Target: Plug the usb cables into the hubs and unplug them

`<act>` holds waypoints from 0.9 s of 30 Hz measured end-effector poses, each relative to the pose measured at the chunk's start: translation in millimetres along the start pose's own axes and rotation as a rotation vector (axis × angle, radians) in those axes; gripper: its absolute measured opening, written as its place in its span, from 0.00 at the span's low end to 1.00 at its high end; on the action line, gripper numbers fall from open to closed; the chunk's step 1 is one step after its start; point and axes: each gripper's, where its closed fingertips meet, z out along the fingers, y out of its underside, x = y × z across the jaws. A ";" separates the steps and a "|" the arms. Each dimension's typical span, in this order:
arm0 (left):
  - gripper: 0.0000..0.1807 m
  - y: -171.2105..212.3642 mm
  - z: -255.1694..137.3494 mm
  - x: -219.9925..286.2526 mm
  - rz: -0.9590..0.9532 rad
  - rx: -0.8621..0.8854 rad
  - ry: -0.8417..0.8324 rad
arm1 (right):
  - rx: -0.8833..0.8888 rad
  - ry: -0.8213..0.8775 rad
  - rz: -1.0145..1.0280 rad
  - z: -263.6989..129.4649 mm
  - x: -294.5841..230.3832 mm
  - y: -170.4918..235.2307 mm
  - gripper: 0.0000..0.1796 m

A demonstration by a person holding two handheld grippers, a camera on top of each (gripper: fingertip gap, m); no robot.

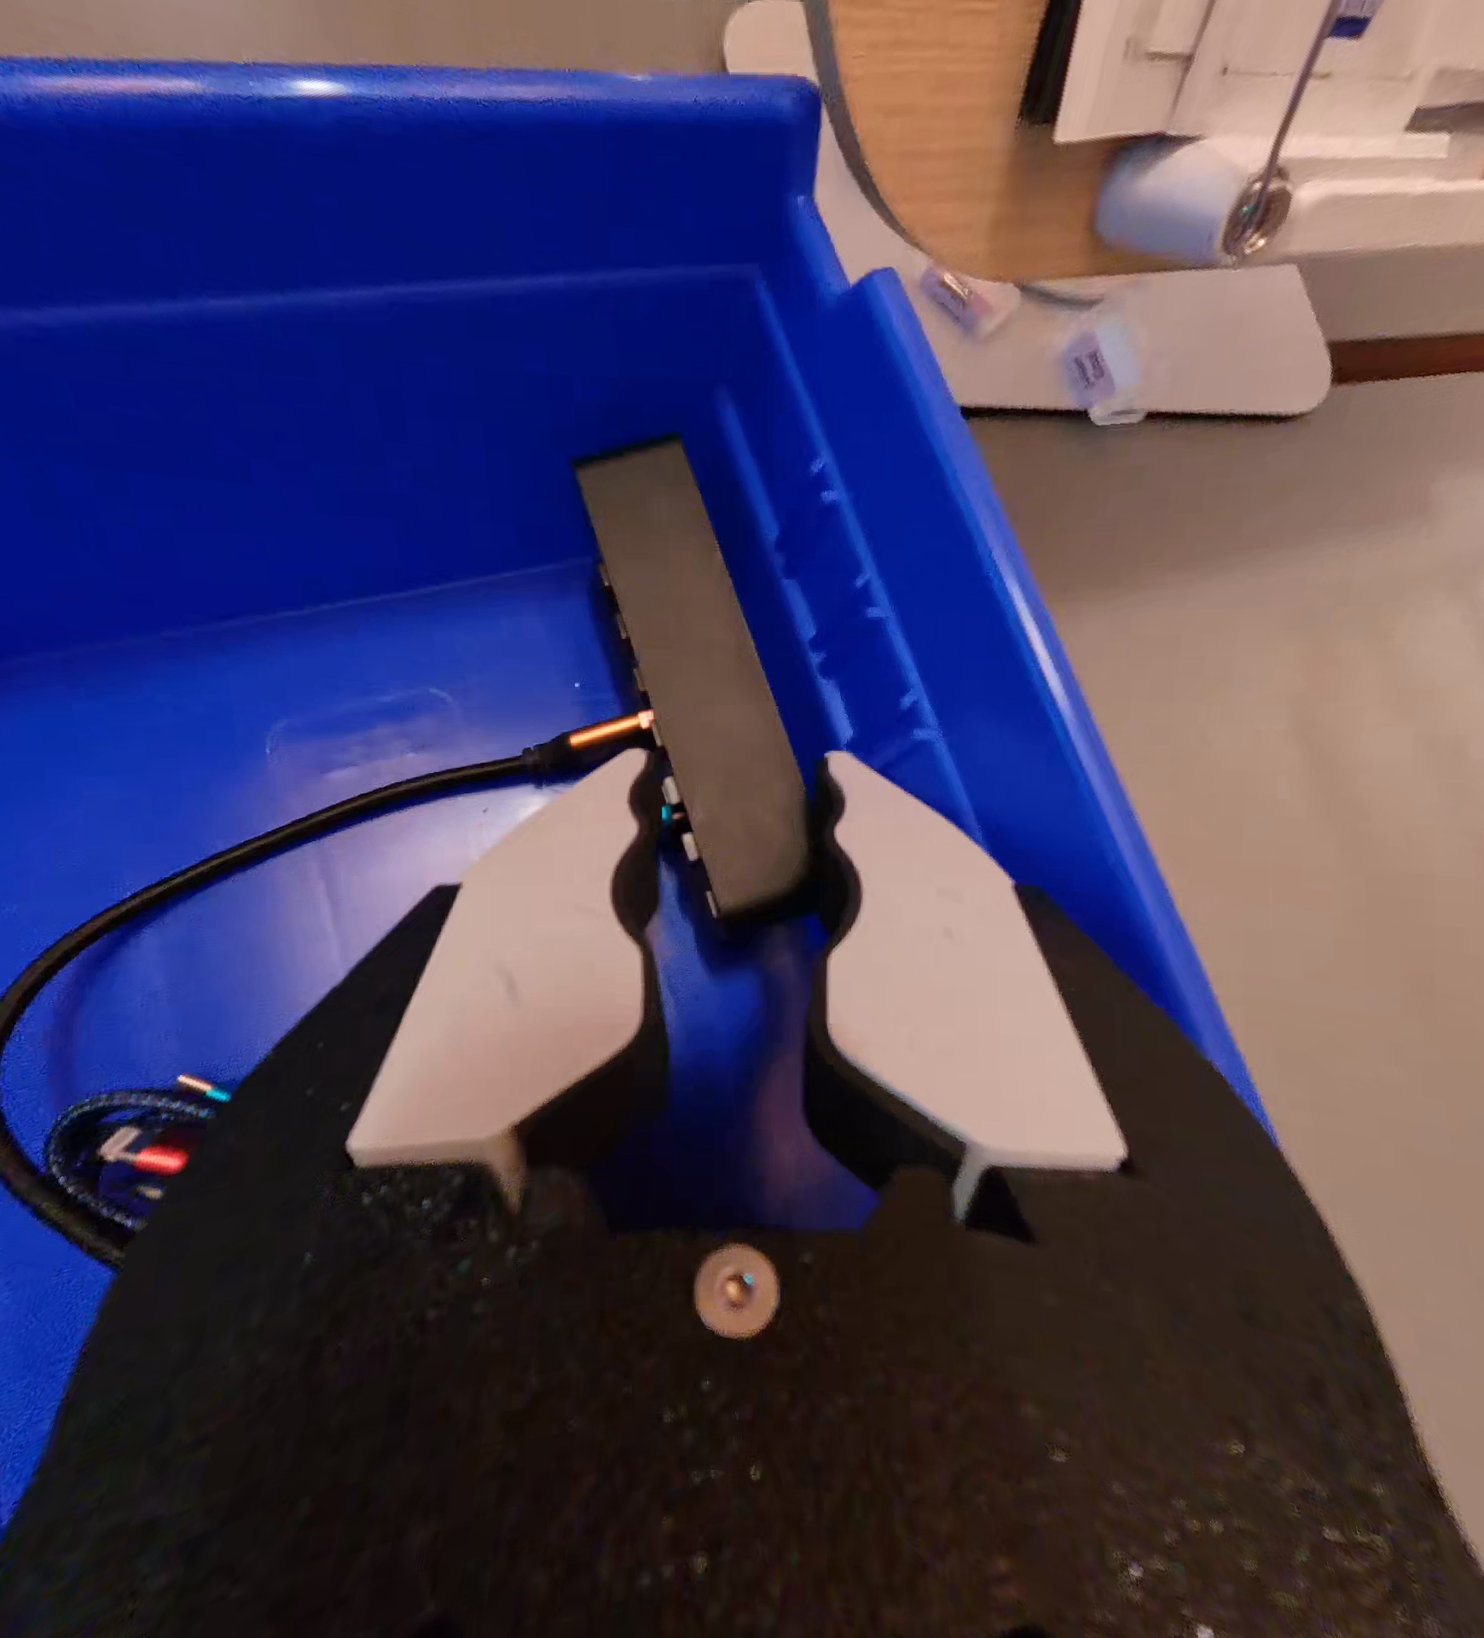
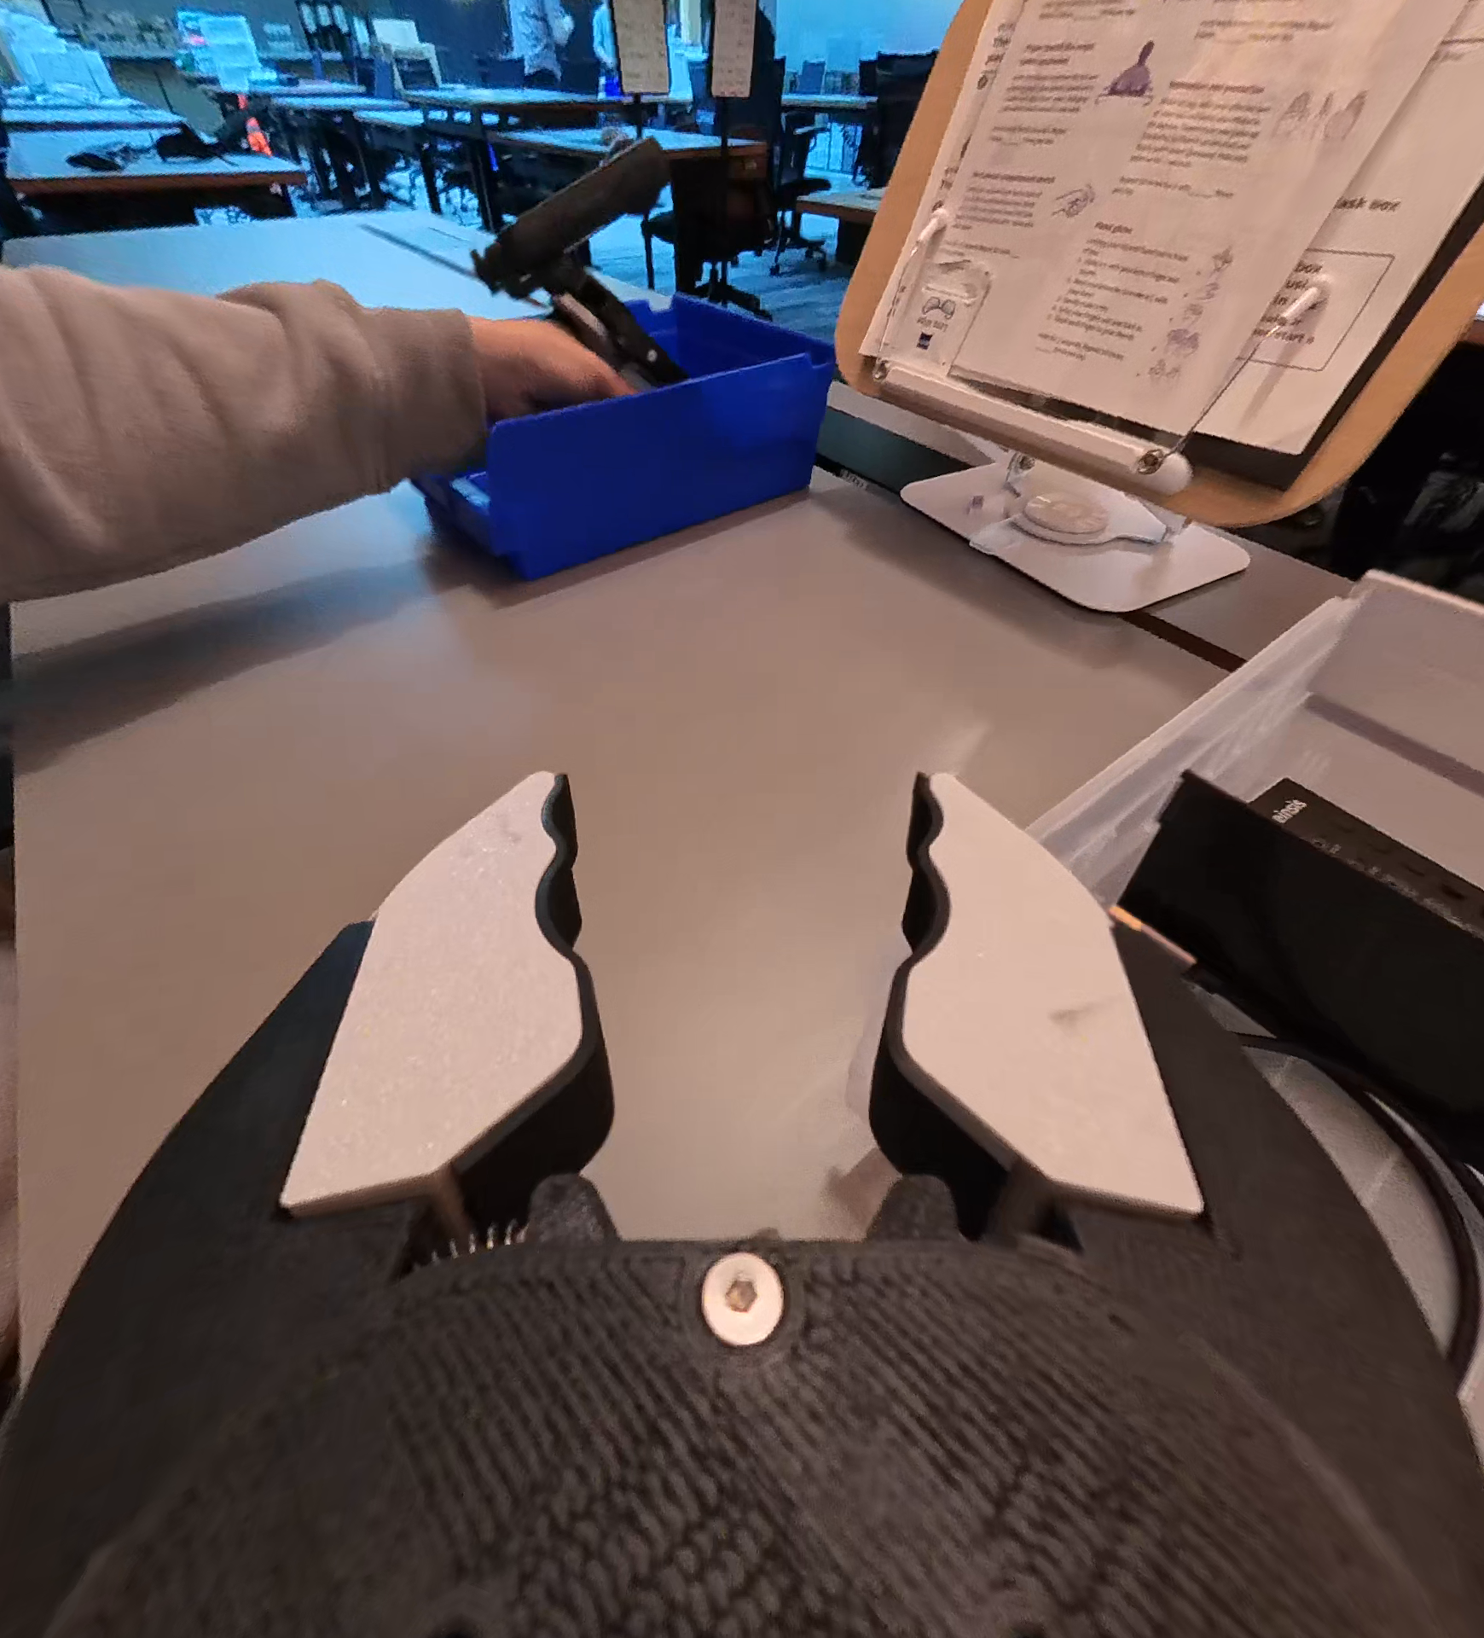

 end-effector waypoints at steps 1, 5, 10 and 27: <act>0.18 0.0 -0.3 -0.1 0.002 0.012 -0.005 | -0.019 -0.008 -0.009 0.9 -2.2 3.3 0.41; 0.17 3.6 -4.2 -0.8 0.081 0.007 -0.011 | -0.077 -0.002 -0.063 1.6 -7.1 10.9 0.41; 0.16 6.9 -24.0 0.2 0.388 -0.007 -0.153 | -0.115 -0.024 -0.167 -6.2 -19.4 11.3 0.41; 0.15 -24.7 -241.1 193.2 1.583 0.608 -0.891 | 0.292 -0.187 0.027 49.0 -63.9 -70.3 0.52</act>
